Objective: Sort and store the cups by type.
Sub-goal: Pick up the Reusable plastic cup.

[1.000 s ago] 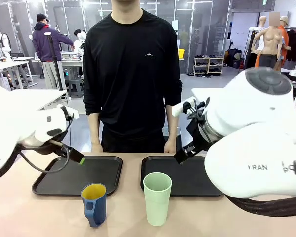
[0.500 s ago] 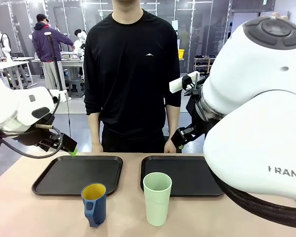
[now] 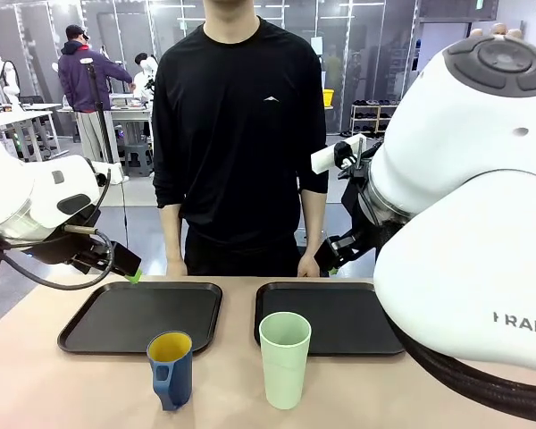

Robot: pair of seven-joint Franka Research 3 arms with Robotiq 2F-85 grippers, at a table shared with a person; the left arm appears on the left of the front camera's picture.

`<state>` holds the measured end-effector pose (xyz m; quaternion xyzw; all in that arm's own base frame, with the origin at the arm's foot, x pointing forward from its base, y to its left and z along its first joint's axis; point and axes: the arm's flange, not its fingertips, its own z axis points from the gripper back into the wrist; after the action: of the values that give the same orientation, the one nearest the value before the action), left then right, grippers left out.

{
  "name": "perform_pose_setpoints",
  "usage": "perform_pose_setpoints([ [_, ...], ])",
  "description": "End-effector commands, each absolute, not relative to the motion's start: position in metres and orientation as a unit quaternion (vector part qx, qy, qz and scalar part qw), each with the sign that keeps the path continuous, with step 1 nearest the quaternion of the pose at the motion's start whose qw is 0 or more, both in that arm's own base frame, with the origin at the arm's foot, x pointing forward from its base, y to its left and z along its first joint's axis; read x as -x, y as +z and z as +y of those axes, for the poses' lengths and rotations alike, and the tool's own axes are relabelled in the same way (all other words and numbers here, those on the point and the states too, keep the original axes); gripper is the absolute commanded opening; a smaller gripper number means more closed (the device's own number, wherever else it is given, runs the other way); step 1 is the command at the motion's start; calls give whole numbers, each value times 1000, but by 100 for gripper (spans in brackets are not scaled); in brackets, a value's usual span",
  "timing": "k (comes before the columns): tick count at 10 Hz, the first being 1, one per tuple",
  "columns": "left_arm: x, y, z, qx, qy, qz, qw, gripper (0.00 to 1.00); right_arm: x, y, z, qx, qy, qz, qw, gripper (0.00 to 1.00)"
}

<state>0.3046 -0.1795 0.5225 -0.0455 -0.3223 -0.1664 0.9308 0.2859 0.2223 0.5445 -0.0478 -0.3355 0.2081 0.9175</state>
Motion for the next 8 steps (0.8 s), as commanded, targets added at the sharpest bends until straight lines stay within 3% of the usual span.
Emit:
perform_pose_setpoints([
  [1,-305,516,-176,26,-164,-322,932,100,-292,541,214,61,214,-361,906,100],
  [8,-373,464,-91,-36,-130,-338,931,100,-361,508,121,56,164,-353,919,100],
])
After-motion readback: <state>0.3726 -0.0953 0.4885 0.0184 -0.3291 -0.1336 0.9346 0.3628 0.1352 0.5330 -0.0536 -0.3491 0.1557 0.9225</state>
